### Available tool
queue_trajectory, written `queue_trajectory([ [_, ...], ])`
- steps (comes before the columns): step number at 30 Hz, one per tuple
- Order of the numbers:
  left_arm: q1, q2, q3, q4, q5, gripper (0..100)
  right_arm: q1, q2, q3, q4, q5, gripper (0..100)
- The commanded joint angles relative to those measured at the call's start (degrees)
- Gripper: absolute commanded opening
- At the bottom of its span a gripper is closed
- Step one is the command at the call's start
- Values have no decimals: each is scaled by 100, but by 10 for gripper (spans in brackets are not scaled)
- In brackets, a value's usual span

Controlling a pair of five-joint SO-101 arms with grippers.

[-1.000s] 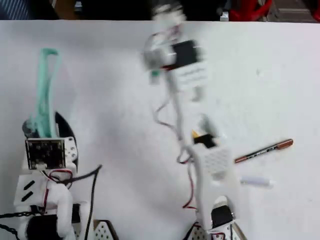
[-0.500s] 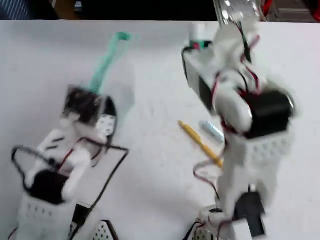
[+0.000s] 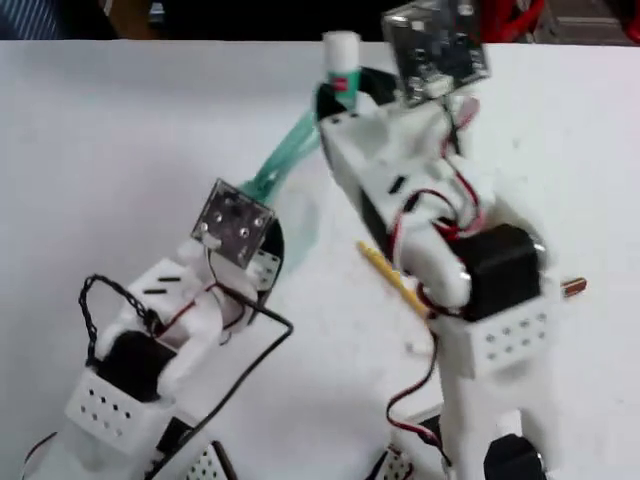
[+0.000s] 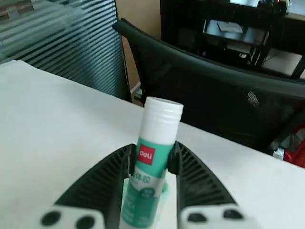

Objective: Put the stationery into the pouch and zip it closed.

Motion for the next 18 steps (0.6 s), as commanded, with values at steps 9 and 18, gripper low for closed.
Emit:
queue_trajectory([
  [9, 92, -1156, 905, -536, 26, 24, -145, 716, 475, -1578, -492, 16],
  [18, 92, -1182, 914, -519, 26, 24, -136, 743, 624, -1077, -536, 16],
])
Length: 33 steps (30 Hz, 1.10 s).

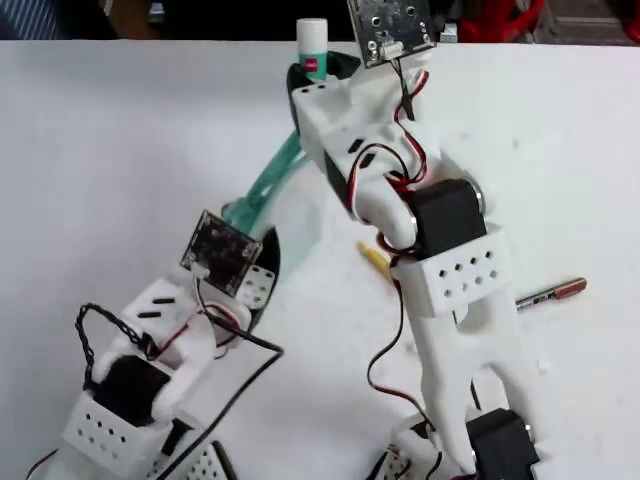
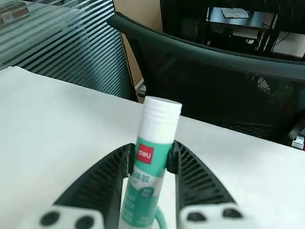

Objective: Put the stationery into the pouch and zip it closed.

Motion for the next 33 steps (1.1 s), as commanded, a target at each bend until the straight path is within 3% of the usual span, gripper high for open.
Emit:
queue_trajectory([
  [1, 75, -119, -26, -167, 26, 24, -57, -4, 229, 22, -79, 16],
  [5, 75, -127, -62, 9, 26, 46, -22, -75, 721, -374, -97, 17],
  [9, 75, -136, -44, 114, 79, 203, -48, -277, 1477, -1007, -97, 17],
  [15, 31, -136, -26, 79, 141, 175, -66, -1086, 2945, -1895, -316, 17],
  [19, 31, -136, -26, 79, 141, 173, -180, -2062, 3763, -1956, -484, 17],
  [25, 31, -136, -18, 79, 141, 154, -1015, -2862, 4281, -1851, 360, 26],
  [29, 31, -136, -18, 79, 132, 24, -1121, -2695, 3965, -1314, 360, 198],
  [31, 31, -136, -18, 79, 132, 33, -1007, -2615, 3666, -989, 264, 275],
  [33, 31, -136, -18, 79, 132, 38, -840, -2607, 3305, -725, 193, 278],
])
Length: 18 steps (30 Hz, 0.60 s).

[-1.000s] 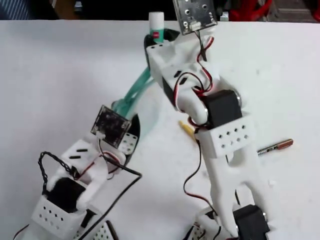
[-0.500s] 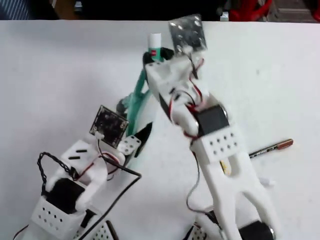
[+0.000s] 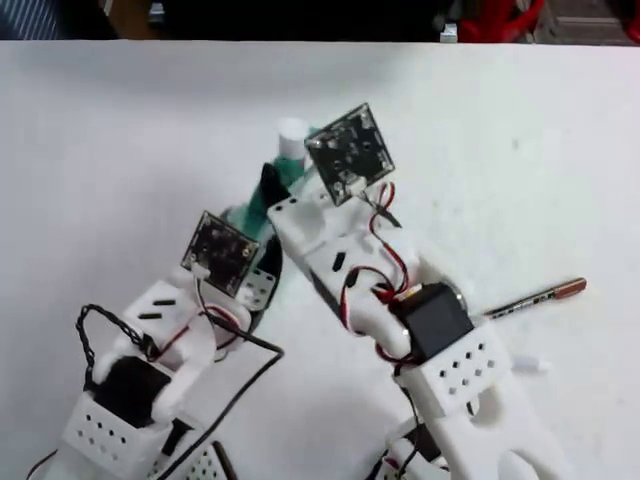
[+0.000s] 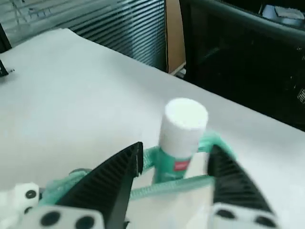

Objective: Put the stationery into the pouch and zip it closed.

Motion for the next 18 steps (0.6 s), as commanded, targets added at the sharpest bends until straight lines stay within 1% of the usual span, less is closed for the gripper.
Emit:
queue_trajectory([
  [1, 13, -92, -53, -35, 53, 34, 268, 13, -870, 620, -123, 268],
  [4, 13, -92, -53, -35, 53, 31, 549, -66, -1512, 1033, -123, 243],
  [7, 13, -84, -53, -44, 53, 33, 593, -13, -1890, 1244, -123, 241],
  [12, 13, -84, -53, -44, 53, 33, 462, 180, -2277, 778, -132, 235],
  [15, 13, -84, -44, -44, 53, 33, 330, 708, -2620, 769, -123, 181],
  [18, 13, -84, -44, -44, 53, 35, 277, 1385, -2963, 1103, -79, 127],
])
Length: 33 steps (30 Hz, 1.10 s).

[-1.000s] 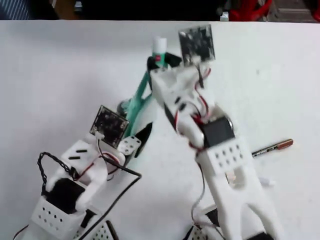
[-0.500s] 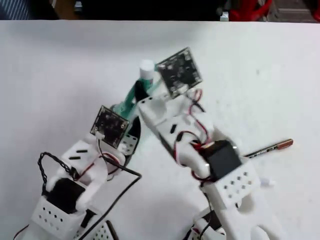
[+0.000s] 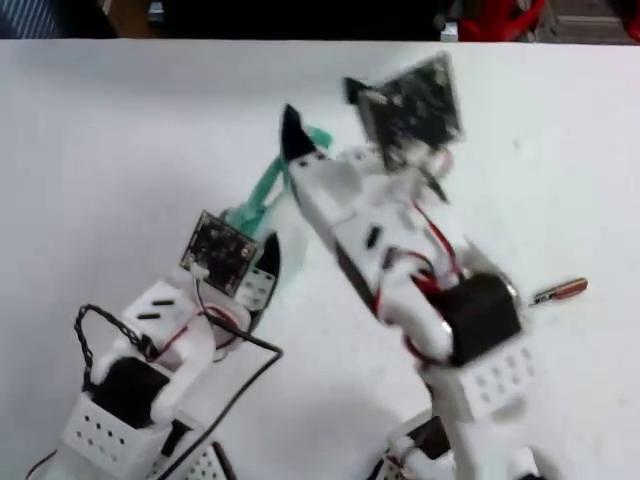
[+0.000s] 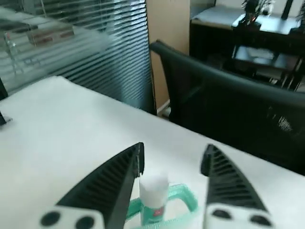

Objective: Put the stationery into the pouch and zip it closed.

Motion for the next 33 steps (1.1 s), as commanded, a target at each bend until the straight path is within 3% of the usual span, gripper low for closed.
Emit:
queue_trajectory([
  [1, 13, -84, -44, -44, 53, 36, -57, 875, -607, 330, -9, 108],
  [4, 13, -84, -44, -35, 62, 73, -13, 1138, -844, 840, 0, 16],
  [8, 13, -84, -44, 0, 114, 179, -40, 1182, -1125, 1613, 0, 15],
  [19, 4, -92, 299, -325, 105, 184, 716, 629, -1864, 2070, 9, 19],
  [28, -488, -92, 264, -360, 105, 184, 2501, 1121, -1178, 2853, 1213, 20],
  [33, -453, -92, 281, -360, 105, 184, 3064, 1226, -264, 2782, 1292, 21],
])
